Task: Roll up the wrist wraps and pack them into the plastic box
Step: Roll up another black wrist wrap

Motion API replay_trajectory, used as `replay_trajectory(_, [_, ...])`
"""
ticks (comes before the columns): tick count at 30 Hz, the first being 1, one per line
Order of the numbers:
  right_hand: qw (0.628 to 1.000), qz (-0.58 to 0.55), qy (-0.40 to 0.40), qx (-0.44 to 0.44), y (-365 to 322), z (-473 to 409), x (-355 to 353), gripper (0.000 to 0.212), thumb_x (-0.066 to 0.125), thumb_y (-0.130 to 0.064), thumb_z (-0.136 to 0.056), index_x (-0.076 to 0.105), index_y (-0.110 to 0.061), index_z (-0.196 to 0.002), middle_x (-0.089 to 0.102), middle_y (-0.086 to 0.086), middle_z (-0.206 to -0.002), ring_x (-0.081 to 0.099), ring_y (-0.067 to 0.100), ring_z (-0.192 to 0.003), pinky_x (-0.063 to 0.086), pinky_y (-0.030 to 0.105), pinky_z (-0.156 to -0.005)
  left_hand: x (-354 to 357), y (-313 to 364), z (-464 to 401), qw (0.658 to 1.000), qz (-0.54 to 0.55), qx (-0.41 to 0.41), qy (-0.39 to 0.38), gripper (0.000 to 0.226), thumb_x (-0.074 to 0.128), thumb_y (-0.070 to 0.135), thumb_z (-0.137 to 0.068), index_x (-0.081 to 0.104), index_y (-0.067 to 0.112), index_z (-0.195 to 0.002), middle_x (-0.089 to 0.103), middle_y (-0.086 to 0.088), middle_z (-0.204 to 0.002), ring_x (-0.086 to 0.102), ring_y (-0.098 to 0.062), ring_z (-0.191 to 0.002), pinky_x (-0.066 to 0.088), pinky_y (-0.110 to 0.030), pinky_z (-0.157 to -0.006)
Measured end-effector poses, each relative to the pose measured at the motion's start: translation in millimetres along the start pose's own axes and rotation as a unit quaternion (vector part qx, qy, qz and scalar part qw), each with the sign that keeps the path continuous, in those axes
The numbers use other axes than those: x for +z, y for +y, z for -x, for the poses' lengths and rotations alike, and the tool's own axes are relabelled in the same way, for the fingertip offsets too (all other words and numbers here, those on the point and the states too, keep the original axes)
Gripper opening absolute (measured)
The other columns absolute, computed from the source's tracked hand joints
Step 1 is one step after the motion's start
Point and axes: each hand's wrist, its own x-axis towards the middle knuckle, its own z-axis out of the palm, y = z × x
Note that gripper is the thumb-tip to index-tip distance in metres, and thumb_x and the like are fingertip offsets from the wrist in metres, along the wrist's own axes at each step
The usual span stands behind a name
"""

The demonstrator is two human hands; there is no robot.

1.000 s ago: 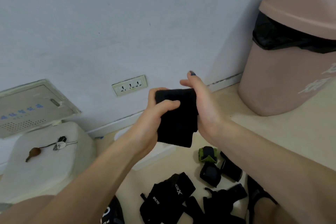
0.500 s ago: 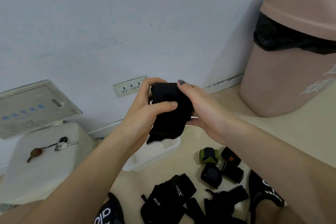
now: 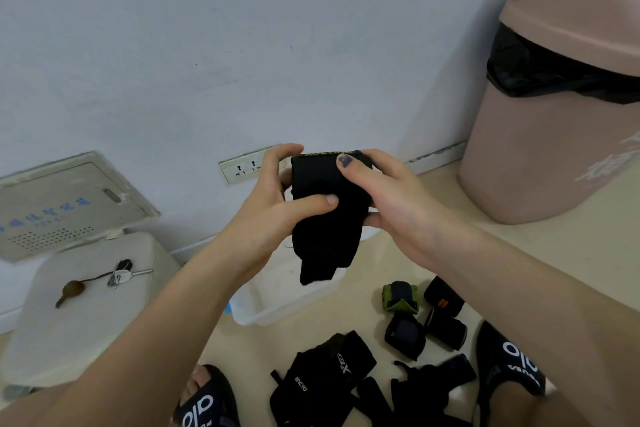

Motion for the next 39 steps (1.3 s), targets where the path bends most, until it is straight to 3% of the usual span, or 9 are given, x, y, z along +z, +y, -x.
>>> replay_trajectory(5, [0.998,0.031,0.044,-0.035,-0.1,-0.1,-0.1,0.023,0.064,-0.039,-0.101,0.068,-0.023,-0.116,0.075,0.008,-0.108,0.077,0.02,-0.094,0.063,0.047,-0.089,6.9,0.4,3.4,0.997,0.013,-0.077,-0.025,0.046,0.071,0.036,-0.094,0.052,0.031,-0.136,0.074,0.002,-0.119,0.074,-0.019,-0.106,0.059,-0.045,-0.094])
replay_trajectory(10, [0.993,0.061,0.054,-0.087,3.4,3.5,4.3,0.019,0.066,-0.035,-0.1,0.067,-0.023,-0.114,0.075,0.01,-0.106,0.075,0.022,-0.094,0.062,0.048,-0.089,9.2,6.0,3.2,0.992,0.056,-0.111,-0.032,0.06,0.061,0.06,-0.088,0.058,0.027,-0.139,0.069,-0.005,-0.133,0.068,-0.028,-0.12,0.056,-0.05,-0.101])
replay_trajectory(16, [0.976,0.132,0.047,-0.169,12.5,5.0,9.6,0.019,0.066,-0.032,-0.099,0.063,-0.027,-0.117,0.07,-0.006,-0.102,0.069,0.016,-0.099,0.059,0.047,-0.089,14.5,11.9,3.7,0.989,0.092,-0.117,-0.022,0.048,0.046,0.052,-0.104,0.061,0.022,-0.139,0.072,-0.005,-0.128,0.071,-0.023,-0.117,0.059,-0.041,-0.094])
replay_trajectory(24, [0.943,0.24,0.046,-0.227,20.7,7.2,11.8,0.033,0.064,-0.04,-0.095,0.057,-0.036,-0.127,0.064,-0.007,-0.112,0.062,0.012,-0.106,0.054,0.041,-0.091,10.8,15.4,3.6,0.977,0.15,-0.146,-0.027,0.042,0.042,0.039,-0.106,0.076,0.014,-0.109,0.079,-0.01,-0.105,0.078,-0.022,-0.092,0.062,-0.031,-0.072])
replay_trajectory(26, [0.948,0.233,0.034,-0.214,17.6,8.9,10.3,0.033,0.068,-0.037,-0.095,0.058,-0.038,-0.127,0.065,-0.011,-0.111,0.062,0.01,-0.106,0.055,0.039,-0.092,9.5,15.5,3.4,0.976,0.162,-0.146,-0.019,0.039,0.043,0.034,-0.106,0.075,0.012,-0.11,0.079,-0.011,-0.105,0.077,-0.023,-0.092,0.062,-0.033,-0.075])
replay_trajectory(30, [0.989,0.113,-0.011,-0.096,5.5,13.1,4.5,0.048,0.079,-0.035,-0.089,0.058,-0.048,-0.131,0.07,-0.004,-0.115,0.072,0.008,-0.099,0.06,0.031,-0.086,5.3,12.5,1.9,0.973,0.178,-0.144,-0.013,0.045,0.042,0.033,-0.105,0.063,0.007,-0.135,0.071,-0.02,-0.127,0.068,-0.033,-0.12,0.053,-0.045,-0.102])
replay_trajectory(34, [0.996,-0.007,-0.07,0.055,-0.3,12.9,0.2,0.077,0.08,-0.06,-0.079,0.049,-0.041,-0.146,0.072,0.001,-0.124,0.074,0.018,-0.109,0.058,0.044,-0.097,1.9,15.1,0.6,0.978,0.176,-0.11,0.028,0.039,0.05,0.03,-0.102,0.064,0.007,-0.13,0.074,-0.017,-0.12,0.073,-0.03,-0.11,0.059,-0.042,-0.096])
replay_trajectory(37, [0.987,-0.015,-0.114,0.108,-3.2,17.4,1.4,0.051,0.058,-0.072,-0.091,0.065,-0.037,-0.128,0.074,0.008,-0.12,0.074,0.025,-0.106,0.06,0.044,-0.094,-1.2,13.4,0.3,0.981,0.165,-0.096,0.044,0.054,0.067,0.028,-0.088,0.057,0.008,-0.137,0.07,-0.019,-0.128,0.069,-0.032,-0.118,0.058,-0.043,-0.099])
replay_trajectory(39, [0.983,-0.018,-0.138,0.124,-3.5,20.5,0.6,0.046,0.048,-0.074,-0.093,0.071,-0.042,-0.116,0.075,0.005,-0.106,0.073,0.021,-0.094,0.059,0.04,-0.088,-2.5,11.3,-0.3,0.984,0.15,-0.084,0.05,0.056,0.071,0.026,-0.077,0.059,0.013,-0.13,0.07,-0.018,-0.119,0.071,-0.027,-0.106,0.06,-0.039,-0.092])
